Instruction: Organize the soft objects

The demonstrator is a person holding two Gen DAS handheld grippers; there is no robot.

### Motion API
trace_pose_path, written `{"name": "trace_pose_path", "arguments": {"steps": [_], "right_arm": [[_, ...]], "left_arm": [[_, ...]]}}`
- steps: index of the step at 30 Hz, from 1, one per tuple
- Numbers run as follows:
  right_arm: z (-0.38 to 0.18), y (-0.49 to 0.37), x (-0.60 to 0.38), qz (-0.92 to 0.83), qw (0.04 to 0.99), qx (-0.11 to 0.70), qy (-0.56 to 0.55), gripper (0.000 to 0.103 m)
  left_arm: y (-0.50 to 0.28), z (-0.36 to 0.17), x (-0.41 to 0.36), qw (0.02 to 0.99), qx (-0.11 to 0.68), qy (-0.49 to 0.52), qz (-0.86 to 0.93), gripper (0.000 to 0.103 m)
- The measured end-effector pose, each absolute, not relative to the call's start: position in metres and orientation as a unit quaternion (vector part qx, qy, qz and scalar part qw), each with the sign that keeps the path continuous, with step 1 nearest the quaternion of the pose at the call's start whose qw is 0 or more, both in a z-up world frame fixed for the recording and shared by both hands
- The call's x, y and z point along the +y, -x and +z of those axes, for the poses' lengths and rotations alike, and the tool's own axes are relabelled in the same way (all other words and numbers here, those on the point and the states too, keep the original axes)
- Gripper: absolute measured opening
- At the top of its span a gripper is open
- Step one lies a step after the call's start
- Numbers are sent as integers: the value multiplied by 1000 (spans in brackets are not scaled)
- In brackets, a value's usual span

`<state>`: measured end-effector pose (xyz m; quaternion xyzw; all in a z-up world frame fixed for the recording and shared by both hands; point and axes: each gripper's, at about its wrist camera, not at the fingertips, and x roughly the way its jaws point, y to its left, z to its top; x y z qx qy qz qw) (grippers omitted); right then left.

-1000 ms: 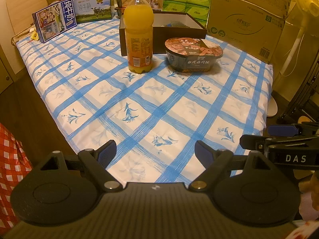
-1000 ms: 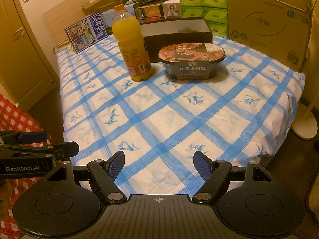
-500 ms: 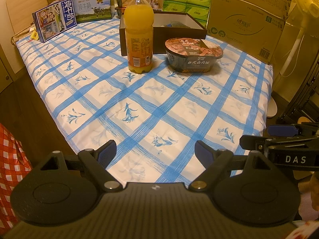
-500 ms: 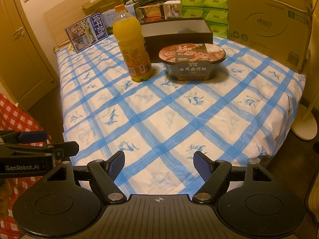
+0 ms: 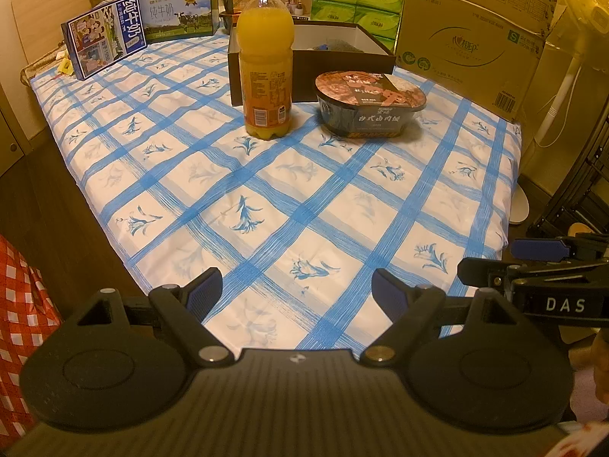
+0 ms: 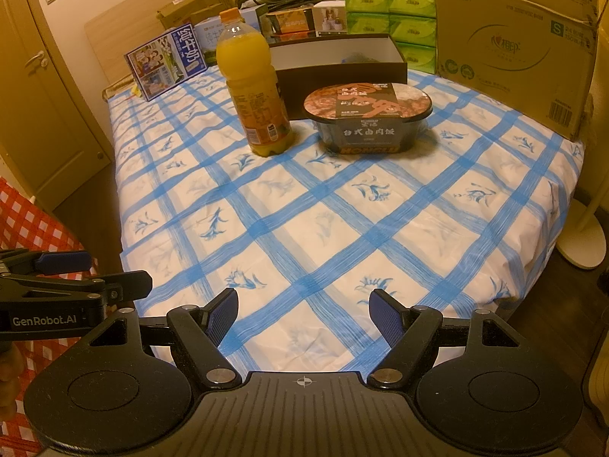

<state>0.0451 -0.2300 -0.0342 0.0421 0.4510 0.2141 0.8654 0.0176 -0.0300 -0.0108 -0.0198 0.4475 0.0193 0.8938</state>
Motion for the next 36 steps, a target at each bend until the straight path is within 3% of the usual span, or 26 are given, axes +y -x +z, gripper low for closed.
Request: {"name": "trace_pose_path", "arguments": {"steps": [36], "right_arm": [[-34, -44, -230, 214, 866, 450, -41, 76]], "left_arm": [[-18, -11, -31, 894, 448, 20, 19, 84]]}}
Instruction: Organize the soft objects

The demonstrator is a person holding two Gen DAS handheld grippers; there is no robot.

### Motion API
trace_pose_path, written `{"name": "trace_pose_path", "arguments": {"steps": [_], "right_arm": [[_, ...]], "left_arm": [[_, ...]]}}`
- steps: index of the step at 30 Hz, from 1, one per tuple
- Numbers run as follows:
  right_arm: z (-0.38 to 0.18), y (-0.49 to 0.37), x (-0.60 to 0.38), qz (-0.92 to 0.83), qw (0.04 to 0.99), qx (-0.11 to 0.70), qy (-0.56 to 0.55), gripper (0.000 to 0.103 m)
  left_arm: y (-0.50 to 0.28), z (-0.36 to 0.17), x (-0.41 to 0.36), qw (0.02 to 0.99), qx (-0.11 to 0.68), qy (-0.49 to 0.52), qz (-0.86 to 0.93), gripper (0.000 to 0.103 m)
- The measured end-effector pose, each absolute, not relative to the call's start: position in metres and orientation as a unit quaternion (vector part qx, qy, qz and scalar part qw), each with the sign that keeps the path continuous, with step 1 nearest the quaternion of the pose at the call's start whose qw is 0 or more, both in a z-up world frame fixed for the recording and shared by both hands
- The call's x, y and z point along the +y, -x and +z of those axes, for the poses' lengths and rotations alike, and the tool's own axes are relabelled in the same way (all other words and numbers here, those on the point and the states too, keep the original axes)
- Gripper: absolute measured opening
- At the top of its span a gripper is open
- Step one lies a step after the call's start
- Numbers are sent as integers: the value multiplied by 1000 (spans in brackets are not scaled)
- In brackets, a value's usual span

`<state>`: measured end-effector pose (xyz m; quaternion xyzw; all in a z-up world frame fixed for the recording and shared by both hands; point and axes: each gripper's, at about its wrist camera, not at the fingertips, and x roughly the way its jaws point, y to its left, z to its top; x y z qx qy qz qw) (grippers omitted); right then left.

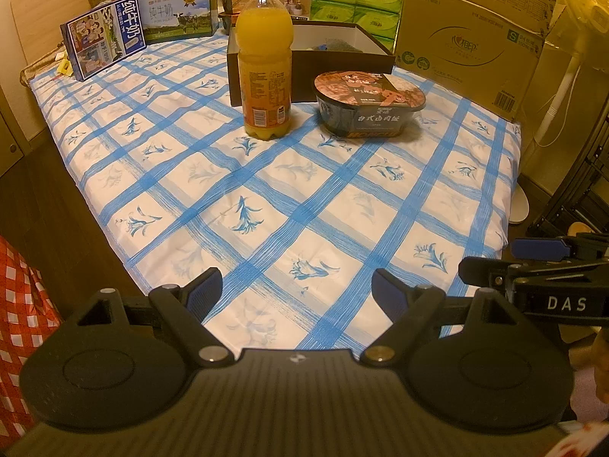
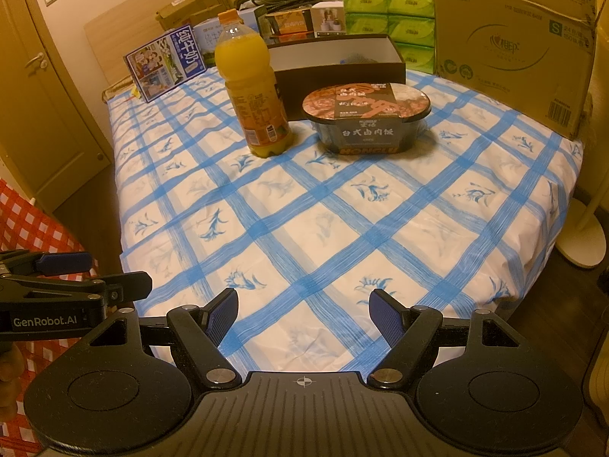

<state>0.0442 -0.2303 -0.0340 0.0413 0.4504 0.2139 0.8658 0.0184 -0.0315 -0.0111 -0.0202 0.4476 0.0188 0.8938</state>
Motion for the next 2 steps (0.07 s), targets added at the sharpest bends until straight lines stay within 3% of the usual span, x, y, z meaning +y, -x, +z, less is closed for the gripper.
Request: {"name": "trace_pose_path", "arguments": {"steps": [2], "right_arm": [[-34, -44, -230, 214, 866, 451, -42, 76]], "left_arm": [[-19, -11, -33, 893, 449, 20, 18, 84]]}}
